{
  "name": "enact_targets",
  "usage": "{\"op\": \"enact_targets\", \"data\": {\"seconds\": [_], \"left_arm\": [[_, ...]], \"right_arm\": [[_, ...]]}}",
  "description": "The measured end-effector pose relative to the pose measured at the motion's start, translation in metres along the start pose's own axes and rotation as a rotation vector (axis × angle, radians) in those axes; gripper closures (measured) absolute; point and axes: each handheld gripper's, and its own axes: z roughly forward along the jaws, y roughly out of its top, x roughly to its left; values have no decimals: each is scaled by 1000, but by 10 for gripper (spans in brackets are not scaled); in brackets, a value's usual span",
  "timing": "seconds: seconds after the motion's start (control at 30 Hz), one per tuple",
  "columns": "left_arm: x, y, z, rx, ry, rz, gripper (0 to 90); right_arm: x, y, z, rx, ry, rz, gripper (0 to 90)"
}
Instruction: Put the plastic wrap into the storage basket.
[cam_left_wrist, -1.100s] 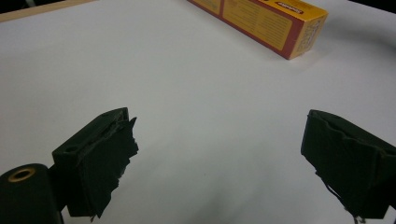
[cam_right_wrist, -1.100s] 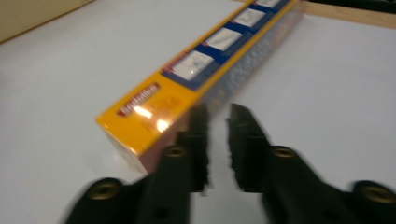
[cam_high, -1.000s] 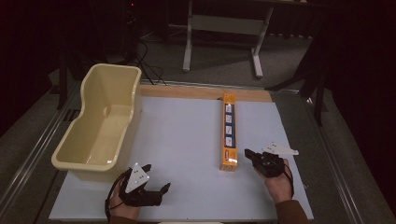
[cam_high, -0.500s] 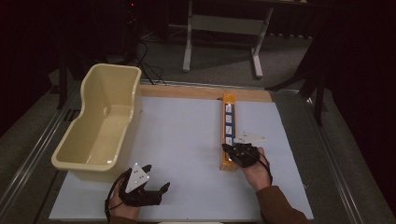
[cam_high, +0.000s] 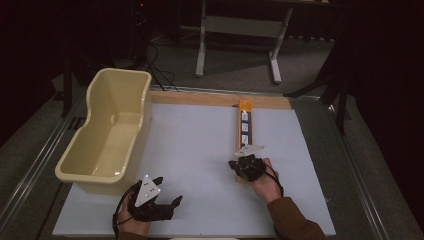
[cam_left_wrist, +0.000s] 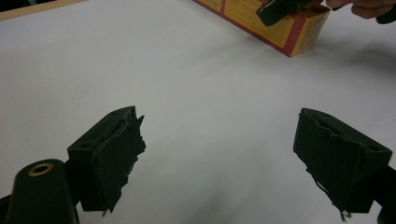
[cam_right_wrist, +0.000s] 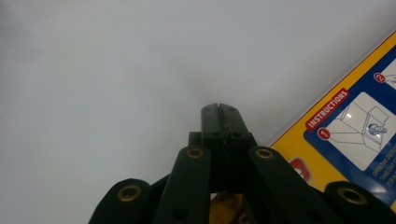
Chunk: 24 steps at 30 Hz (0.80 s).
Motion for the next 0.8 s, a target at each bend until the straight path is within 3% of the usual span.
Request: {"op": "enact_targets", "data": {"seconds": [0.23, 0.37, 0.7, 0.8], "left_arm": [[1, 0, -1, -5, 2, -1, 149], [1, -1, -2, -6, 2, -5, 149], [0, 0, 0, -2, 2, -3, 150], [0, 0, 1, 1, 3, -1, 150]], "right_arm": [[1, -2, -7, 48, -36, -35, 900], [-7, -10, -17, 63, -48, -33, 900], [-49, -44, -49, 70, -99, 42, 900], [-68, -55, -59, 76, -126, 67, 900]]}}
